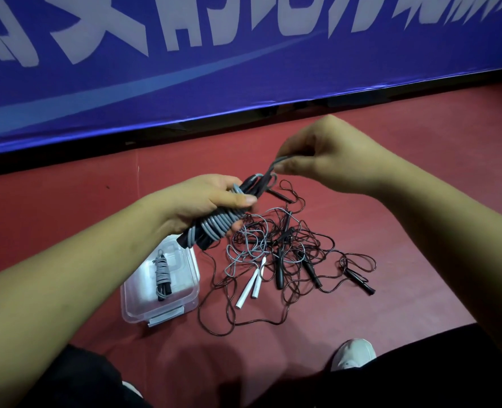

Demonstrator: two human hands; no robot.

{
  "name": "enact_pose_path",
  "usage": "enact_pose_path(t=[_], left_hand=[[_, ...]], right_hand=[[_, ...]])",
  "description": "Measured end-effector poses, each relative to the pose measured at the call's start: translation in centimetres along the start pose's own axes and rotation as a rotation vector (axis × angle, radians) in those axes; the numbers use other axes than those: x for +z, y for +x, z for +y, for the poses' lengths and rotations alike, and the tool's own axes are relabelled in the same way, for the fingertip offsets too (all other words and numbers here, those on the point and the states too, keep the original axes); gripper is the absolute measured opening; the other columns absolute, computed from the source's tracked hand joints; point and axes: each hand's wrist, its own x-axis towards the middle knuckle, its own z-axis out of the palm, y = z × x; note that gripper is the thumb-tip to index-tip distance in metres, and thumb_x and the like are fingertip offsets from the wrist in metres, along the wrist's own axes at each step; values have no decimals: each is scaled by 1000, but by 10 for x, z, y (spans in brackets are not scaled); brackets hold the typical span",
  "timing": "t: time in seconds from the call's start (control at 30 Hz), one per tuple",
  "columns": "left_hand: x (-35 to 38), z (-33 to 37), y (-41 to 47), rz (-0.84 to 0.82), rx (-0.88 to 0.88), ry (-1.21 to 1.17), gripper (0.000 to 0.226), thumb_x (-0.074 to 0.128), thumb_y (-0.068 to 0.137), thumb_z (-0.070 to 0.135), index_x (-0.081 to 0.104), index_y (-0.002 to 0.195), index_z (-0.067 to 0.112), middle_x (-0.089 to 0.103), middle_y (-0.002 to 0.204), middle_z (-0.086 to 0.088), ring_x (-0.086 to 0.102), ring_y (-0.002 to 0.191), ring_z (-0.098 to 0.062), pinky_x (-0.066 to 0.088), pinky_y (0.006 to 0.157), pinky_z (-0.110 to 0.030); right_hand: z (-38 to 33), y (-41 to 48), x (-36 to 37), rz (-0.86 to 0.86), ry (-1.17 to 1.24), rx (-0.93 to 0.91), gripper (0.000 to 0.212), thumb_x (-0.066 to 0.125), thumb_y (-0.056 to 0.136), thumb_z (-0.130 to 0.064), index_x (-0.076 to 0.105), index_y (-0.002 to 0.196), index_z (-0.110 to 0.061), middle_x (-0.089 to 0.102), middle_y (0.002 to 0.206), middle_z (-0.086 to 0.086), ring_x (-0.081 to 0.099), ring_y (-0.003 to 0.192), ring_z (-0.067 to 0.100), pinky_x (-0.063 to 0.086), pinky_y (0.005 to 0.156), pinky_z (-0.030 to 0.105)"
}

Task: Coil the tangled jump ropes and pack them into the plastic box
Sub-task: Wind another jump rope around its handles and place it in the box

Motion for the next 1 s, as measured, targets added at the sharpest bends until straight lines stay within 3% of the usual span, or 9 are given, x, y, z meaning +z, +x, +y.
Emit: enact_pose_path(t=[0.07,0.17,0.3,0.37,0.43,0.57,0.67,0.77,1.0], left_hand=[[3,-1,-2,-71,10,20,17,64,91,12,51,99,5,61,65,-7,56,51,-19,49,46,-27],[11,-1,-4,-112,11,43,22,66,89,15,52,103,5,62,77,-9,53,50,-20,46,45,-25],[23,0,-8,-147,22,84,38,72,81,41,53,89,9,63,74,-9,50,43,-19,43,41,-23],[27,1,-10,-135,14,70,44,65,80,49,52,86,8,64,73,-9,52,41,-19,44,40,-23],[29,2,-10,-73,6,27,42,59,83,49,53,87,8,68,74,-12,57,42,-21,47,39,-23],[33,-4,-10,-53,-43,-146,35,54,88,40,52,90,5,73,90,-22,68,52,-27,53,42,-24],[31,-6,-12,-78,-46,-186,38,53,82,42,53,87,5,73,89,-24,67,50,-25,52,40,-22],[28,-3,-13,-122,-20,-295,36,49,81,40,53,84,4,71,83,-24,62,42,-22,48,36,-21],[25,2,-9,66,114,-344,31,42,95,34,50,95,4,67,70,-21,57,39,-22,45,35,-20]], right_hand=[[1,0,0,38,34,2,11,72,89,-23,78,90,-13,72,78,9,61,67,23,48,62,33],[-2,1,4,42,70,-4,11,75,88,-22,77,86,-11,73,77,-1,59,66,0,45,63,19],[-8,5,11,26,89,-5,14,77,86,-28,77,84,-14,72,71,2,59,62,9,48,61,29],[-1,8,11,38,153,57,17,76,85,-30,77,83,-13,61,56,-2,48,49,6,40,48,22],[10,9,13,34,270,186,22,76,85,-34,76,80,-13,46,54,5,38,49,15,34,49,25],[34,9,23,-134,484,403,30,72,86,-36,68,80,-7,43,54,1,36,48,16,30,47,25],[42,9,29,-284,512,473,25,59,99,-18,63,74,-13,49,54,-1,41,43,12,26,44,22],[42,6,31,-292,570,493,38,48,101,-6,66,69,-17,49,52,-2,43,41,12,23,42,18],[35,7,30,-352,663,475,28,52,101,-30,71,101,-9,35,58,-2,21,49,12,13,50,25]])
